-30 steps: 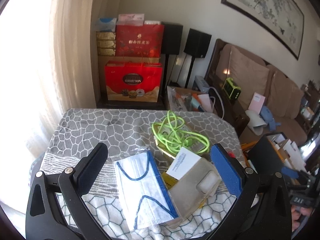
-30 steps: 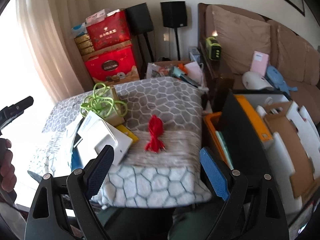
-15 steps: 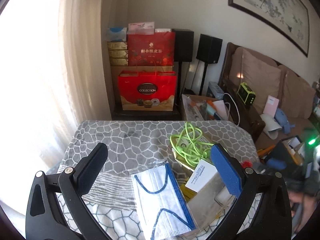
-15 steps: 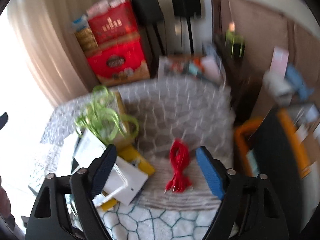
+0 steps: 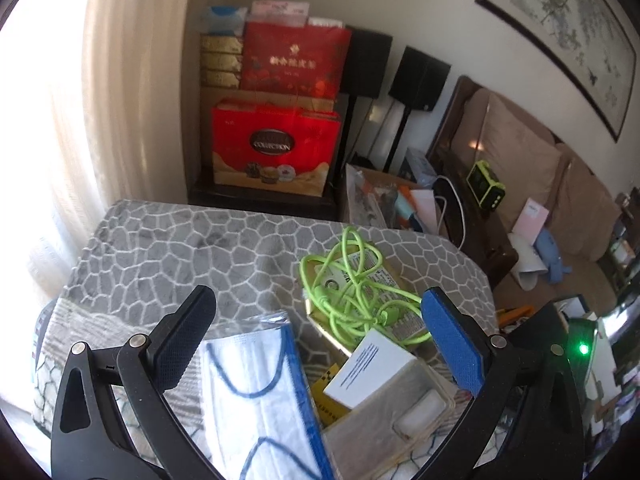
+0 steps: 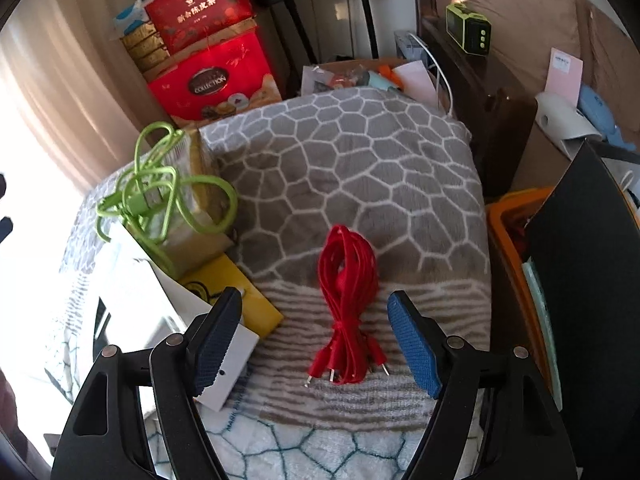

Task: Organize objects
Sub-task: 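Lower the right gripper onto the red cable and close it while the left gripper approaches the green cable, then close the left gripper on the lime-green cable and lift it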

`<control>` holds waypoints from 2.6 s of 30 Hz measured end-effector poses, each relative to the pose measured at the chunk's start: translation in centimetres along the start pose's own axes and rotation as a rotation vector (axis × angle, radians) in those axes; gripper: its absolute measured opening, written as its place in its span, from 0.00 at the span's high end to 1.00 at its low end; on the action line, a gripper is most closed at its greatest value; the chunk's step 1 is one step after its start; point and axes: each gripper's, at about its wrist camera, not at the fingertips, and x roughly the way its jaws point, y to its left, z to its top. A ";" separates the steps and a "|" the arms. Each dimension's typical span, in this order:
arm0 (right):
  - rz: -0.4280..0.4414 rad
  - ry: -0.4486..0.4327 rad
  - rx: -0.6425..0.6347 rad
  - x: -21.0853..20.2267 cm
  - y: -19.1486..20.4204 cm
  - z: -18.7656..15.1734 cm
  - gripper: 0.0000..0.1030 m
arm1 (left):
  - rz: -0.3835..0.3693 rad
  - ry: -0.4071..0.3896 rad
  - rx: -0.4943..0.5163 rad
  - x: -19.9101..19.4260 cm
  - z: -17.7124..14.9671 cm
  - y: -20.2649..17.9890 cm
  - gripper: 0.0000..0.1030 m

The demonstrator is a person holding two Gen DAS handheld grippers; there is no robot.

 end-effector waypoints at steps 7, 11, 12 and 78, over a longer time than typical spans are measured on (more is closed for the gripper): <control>-0.047 0.028 0.001 1.0 -0.6 -0.3 0.38 | 0.000 0.055 -0.008 2.7 1.7 -0.9 0.00; -0.051 0.027 -0.022 1.1 -0.3 -0.4 0.43 | 0.060 0.049 -0.009 2.7 2.4 -0.8 0.00; -0.065 0.028 -0.030 1.1 -0.2 -0.4 0.48 | 0.093 0.011 -0.015 2.2 2.6 -0.7 0.00; -0.022 -0.075 -0.053 -1.1 -0.5 0.0 0.80 | -0.144 0.214 -0.085 7.4 0.0 -1.5 0.77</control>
